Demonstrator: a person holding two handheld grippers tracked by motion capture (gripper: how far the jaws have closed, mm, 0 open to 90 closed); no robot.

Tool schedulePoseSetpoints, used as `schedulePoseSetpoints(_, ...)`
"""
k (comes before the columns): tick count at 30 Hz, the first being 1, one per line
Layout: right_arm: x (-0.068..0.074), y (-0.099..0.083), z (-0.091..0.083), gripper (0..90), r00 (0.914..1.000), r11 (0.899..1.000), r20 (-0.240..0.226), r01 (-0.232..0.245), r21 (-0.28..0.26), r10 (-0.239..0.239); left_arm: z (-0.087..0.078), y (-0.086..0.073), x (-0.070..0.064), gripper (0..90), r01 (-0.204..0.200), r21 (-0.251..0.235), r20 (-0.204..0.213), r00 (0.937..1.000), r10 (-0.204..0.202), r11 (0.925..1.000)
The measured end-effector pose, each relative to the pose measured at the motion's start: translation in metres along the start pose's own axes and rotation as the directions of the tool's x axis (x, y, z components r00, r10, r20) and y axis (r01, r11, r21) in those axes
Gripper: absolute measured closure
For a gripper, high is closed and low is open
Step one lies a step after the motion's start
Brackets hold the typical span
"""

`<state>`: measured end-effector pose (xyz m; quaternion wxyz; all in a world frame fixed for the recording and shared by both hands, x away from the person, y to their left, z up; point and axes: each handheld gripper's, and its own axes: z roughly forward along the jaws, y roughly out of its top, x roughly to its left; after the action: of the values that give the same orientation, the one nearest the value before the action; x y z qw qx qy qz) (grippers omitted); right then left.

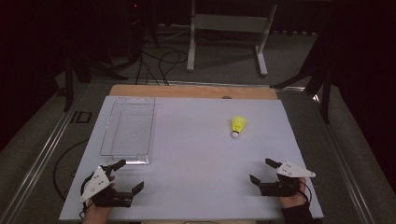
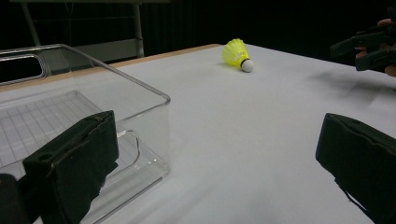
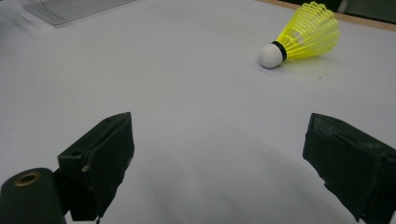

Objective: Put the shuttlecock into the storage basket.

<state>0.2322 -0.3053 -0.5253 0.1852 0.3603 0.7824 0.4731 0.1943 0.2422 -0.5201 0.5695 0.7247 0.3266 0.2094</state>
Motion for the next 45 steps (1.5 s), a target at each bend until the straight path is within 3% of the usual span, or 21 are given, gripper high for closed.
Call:
schedulePoseSetpoints(10,0.003,0.000,0.001,8.8,0.9985,1.000,0.050,0.022,-0.016,-0.021,0.000,0.000,0.000,0.3,0.006,0.008,0.003,1.0000,-0.006,0.9999)
schedulePoseSetpoints(31,0.005,0.006,-0.003,7.6,0.9987,1.000,0.047,0.022,-0.015,-0.021,-0.001,0.001,0.000,0.3,0.006,0.003,0.005,1.0000,-0.006,1.0000)
schedulePoseSetpoints(36,0.008,0.010,-0.003,7.4,0.9966,0.998,0.064,0.049,0.029,-0.051,0.000,0.001,0.000,0.3,0.003,0.006,0.008,1.0000,-0.003,1.0000)
schedulePoseSetpoints(42,0.006,0.020,-0.008,7.2,0.9982,0.997,0.053,0.025,0.067,-0.028,0.000,0.001,0.000,0.3,0.005,0.003,0.002,1.0000,-0.005,1.0000)
schedulePoseSetpoints(45,0.005,0.026,-0.013,7.1,0.9990,0.998,0.044,0.000,0.058,-0.002,0.000,0.000,0.000,0.3,0.006,0.003,0.001,1.0000,-0.006,1.0000)
